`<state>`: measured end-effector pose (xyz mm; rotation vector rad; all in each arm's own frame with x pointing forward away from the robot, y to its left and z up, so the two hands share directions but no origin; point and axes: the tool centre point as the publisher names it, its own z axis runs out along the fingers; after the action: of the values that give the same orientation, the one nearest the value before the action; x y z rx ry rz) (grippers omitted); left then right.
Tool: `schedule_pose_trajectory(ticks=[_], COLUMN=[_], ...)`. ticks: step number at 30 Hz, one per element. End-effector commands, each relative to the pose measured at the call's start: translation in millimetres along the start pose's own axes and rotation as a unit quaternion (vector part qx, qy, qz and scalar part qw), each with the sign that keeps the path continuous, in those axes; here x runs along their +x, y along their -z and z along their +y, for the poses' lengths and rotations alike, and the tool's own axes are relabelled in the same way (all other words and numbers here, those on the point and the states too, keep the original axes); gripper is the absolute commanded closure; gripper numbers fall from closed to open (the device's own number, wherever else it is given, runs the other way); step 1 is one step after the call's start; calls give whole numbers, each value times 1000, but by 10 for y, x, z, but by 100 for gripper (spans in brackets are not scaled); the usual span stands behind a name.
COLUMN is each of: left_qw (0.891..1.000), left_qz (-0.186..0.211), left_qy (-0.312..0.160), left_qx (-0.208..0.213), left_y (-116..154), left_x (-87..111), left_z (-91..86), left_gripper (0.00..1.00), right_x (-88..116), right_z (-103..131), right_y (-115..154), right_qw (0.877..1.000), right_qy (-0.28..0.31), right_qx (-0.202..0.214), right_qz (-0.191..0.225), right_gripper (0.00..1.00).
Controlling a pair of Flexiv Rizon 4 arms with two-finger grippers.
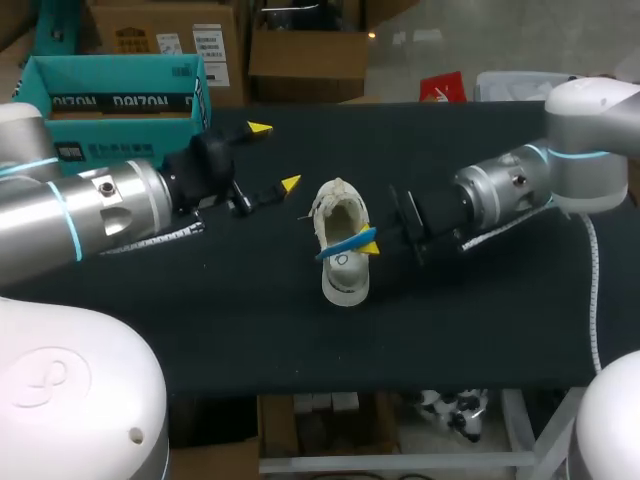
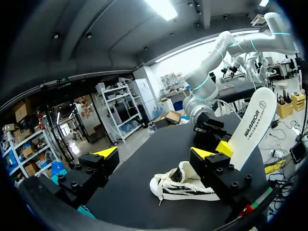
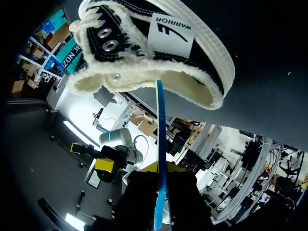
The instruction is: Open the shoe tongue, take the insole out of the shoe, put the insole back into the shoe, and pack the shoe into the shoebox
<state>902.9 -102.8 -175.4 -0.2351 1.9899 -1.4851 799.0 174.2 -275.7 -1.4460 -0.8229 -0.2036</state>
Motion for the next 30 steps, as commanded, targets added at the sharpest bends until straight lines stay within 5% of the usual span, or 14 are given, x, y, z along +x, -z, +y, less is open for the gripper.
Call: schedule_pose_trajectory(ticks=[1,9,30], left_qw=[996,989,966], left_qz=[19,56,29], left_qy=[10,31,72], left_qx=[-89,-131,-246], left_y=[-36,-78,-61], left_x=[-41,-145,-325], left_z=[-73,-64,5], left_gripper=[0,0,0], right_x=[1,1,80], right_z=[54,89,189], right_y=[22,57,107], right_qw=[1000,1000,1000], right_qy=[1,4,13], right_qx=[8,12,25], right_qz=[1,2,-9], right_gripper=[100,100,100])
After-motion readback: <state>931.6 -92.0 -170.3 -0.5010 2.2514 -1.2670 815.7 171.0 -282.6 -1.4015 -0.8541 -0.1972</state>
